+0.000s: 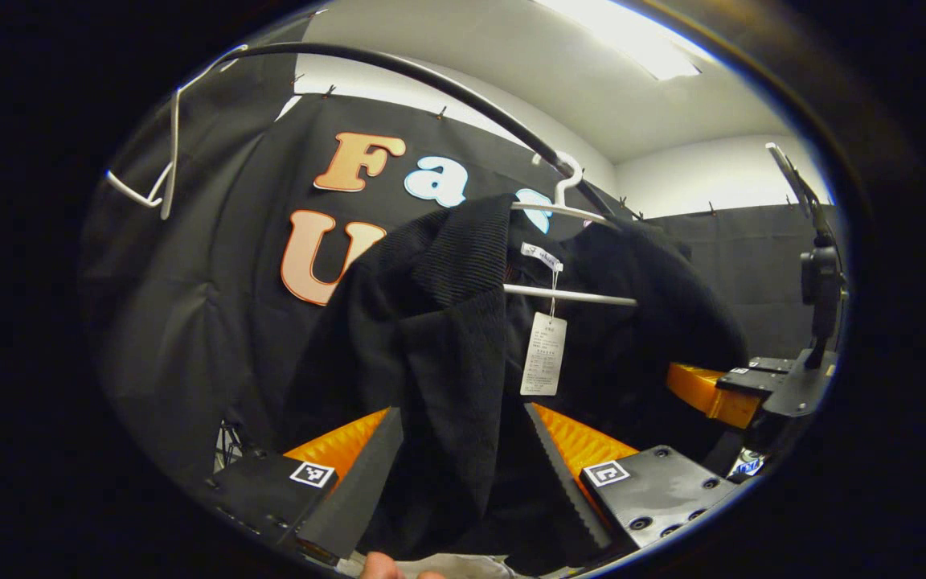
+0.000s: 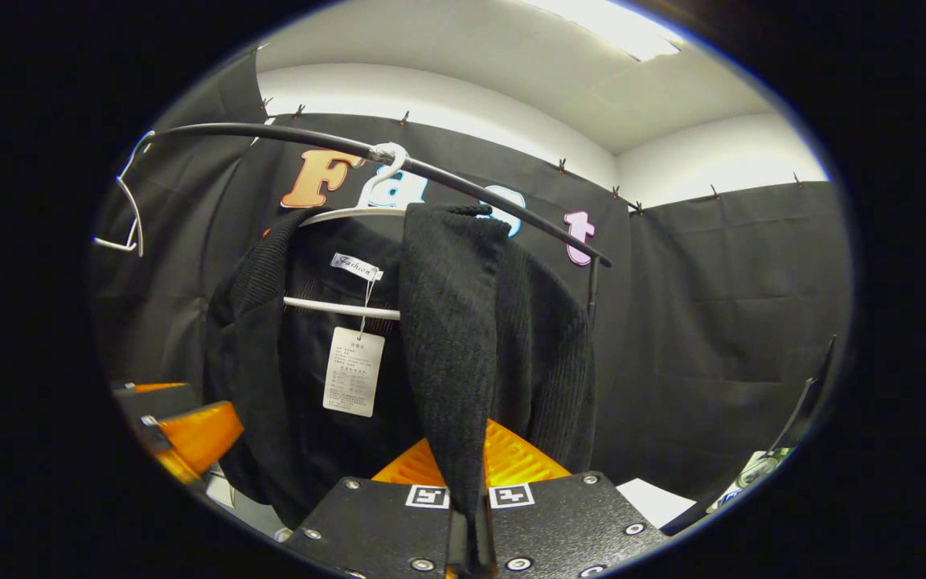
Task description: Grasp the clothes on the hanger with both hands and then place them into the laundry hamper below.
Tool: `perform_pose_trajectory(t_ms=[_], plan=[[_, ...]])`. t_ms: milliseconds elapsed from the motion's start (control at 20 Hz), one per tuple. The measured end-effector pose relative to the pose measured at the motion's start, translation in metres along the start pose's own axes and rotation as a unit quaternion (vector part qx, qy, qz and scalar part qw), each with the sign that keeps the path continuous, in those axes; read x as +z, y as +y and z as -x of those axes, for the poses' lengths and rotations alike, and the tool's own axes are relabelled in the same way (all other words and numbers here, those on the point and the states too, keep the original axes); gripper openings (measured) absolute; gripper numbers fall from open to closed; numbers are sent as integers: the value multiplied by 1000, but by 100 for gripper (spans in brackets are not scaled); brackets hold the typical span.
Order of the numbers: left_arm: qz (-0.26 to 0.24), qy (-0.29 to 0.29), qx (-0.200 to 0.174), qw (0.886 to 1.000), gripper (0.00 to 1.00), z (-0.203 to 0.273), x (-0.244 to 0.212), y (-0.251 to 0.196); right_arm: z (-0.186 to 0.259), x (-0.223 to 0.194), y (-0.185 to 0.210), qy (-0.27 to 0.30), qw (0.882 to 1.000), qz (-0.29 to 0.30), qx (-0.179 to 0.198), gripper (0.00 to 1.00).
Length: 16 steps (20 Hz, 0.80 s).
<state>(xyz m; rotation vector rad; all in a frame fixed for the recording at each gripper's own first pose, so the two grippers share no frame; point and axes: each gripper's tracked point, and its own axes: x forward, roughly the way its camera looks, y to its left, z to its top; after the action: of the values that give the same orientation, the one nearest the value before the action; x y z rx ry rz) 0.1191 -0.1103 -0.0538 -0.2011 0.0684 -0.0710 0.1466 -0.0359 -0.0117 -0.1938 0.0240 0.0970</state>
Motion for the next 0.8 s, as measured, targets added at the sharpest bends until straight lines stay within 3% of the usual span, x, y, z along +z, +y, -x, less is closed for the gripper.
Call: perform_pose_trajectory(t_ms=[50, 150, 350, 450, 500, 750, 800], plan=[[-5, -5, 3, 1000, 93, -10, -1, -6, 0, -1, 1, 1, 1000, -2, 5, 3], [-19, -15, 27, 999, 97, -27, -5, -6, -2, -3, 1, 4, 1000, 1, 11, 3], [-67, -27, 115, 991, 100, -58, -12, 18, -2, -5, 9, 4, 1000, 2, 24, 3], [-93, -28, 152, 984, 92, -65, -14, 38, -2, -5, 10, 4, 1000, 5, 28, 3], [-100, -29, 166, 981, 97, -66, -13, 50, -1, -5, 10, 3, 1000, 6, 29, 4], [-113, -39, 196, 973, 99, -60, 4, 103, -1, -6, 3, -2, 1000, -9, 23, 4], [-113, -33, 184, 976, 99, -58, 6, 106, -1, -4, 3, -5, 1000, -15, 22, 4]])
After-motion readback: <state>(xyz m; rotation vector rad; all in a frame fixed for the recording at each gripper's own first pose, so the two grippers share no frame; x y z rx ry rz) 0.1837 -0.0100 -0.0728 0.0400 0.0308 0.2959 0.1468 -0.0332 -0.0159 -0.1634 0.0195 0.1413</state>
